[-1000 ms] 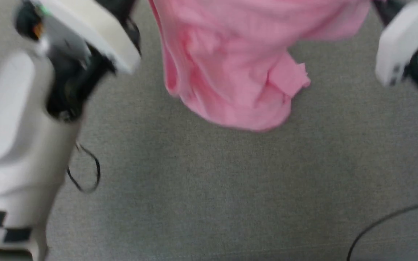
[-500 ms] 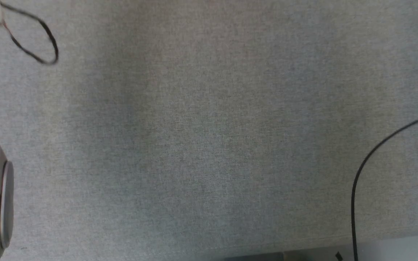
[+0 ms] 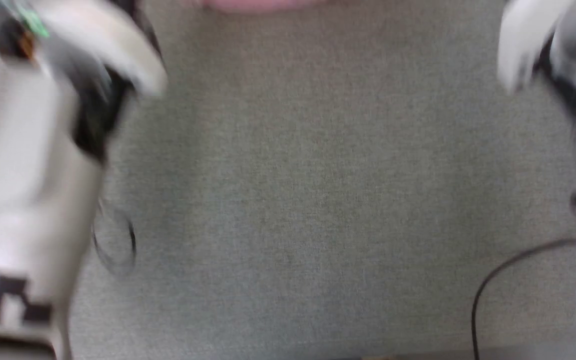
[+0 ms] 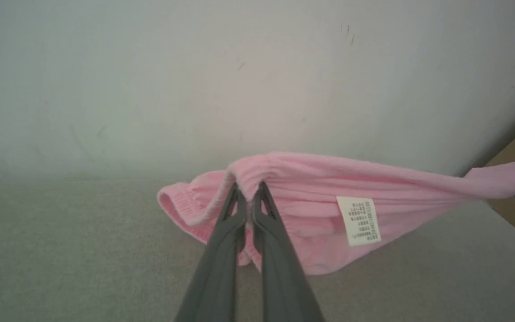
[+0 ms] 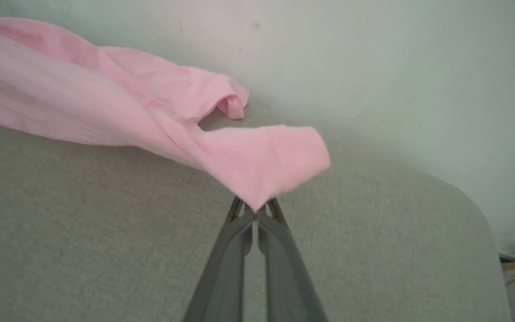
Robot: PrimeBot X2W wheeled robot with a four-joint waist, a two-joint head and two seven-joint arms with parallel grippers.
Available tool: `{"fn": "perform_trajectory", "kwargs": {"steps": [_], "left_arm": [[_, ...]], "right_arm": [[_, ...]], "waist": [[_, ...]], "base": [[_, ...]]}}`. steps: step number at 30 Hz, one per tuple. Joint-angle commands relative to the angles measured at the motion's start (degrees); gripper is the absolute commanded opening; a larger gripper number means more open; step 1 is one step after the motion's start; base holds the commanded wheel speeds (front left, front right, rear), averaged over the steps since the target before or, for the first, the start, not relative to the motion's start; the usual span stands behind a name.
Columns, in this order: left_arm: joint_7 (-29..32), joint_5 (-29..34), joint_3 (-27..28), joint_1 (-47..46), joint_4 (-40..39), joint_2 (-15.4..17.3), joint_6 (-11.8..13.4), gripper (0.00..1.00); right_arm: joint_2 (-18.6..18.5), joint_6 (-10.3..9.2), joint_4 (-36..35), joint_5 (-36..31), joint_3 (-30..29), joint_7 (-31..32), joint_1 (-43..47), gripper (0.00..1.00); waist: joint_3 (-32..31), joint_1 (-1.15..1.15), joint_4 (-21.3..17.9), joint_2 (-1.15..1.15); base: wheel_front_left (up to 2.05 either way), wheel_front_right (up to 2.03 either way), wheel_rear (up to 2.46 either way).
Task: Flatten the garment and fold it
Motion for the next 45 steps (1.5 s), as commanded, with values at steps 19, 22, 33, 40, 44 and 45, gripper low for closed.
{"fn": "perform_trajectory", "kwargs": {"steps": [19, 22, 33, 40, 44, 45], "left_arm": [[12.0, -13.0, -6.4, 55.2, -17.6, 3.7, 3.7, 0.0], [13.2, -14.5, -6.9, 60.2, -21.5, 3.8, 5.4, 0.0], [9.7, -10.5, -7.6, 60.6, -31.3, 2.7, 8.5, 0.0], [7.2, -7.8, -8.2, 50.3, -28.9, -1.7, 7.3, 0.0], [5.7, -7.1, -7.5, 44.9, -26.5, -4.3, 7.5, 0.0], [5.2, -7.0, -7.2, 43.7, -25.8, -4.8, 7.6, 0.0]], "right_arm": [[4.8, -0.16, -26.9, 3.3, -14.0, 13.4, 62.2, 0.0], [7.2, -0.16, -29.6, 2.2, -15.7, 15.1, 67.7, 0.0], [8.4, -0.16, -39.1, -0.7, -19.0, 15.0, 68.9, 0.0], [2.3, -0.16, -37.2, -1.8, -15.4, 13.2, 54.9, 0.0], [-1.8, -0.16, -32.1, -1.4, -12.1, 12.5, 45.0, 0.0], [-2.7, -0.16, -30.5, -1.3, -11.3, 12.2, 42.4, 0.0]], "waist": [[-19.6, 0.0, 4.7, 0.0], [-20.4, 0.0, 4.7, 0.0], [-20.0, 0.0, 6.3, 0.0], [-17.0, 0.0, 8.0, 0.0], [-14.2, 0.0, 9.4, 0.0], [-13.3, 0.0, 9.8, 0.0]], "base": [[0.0, 0.0, 0.0], [0.0, 0.0, 0.0], [0.0, 0.0, 0.0], [0.0, 0.0, 0.0], [0.0, 0.0, 0.0], [0.0, 0.0, 0.0]]}}
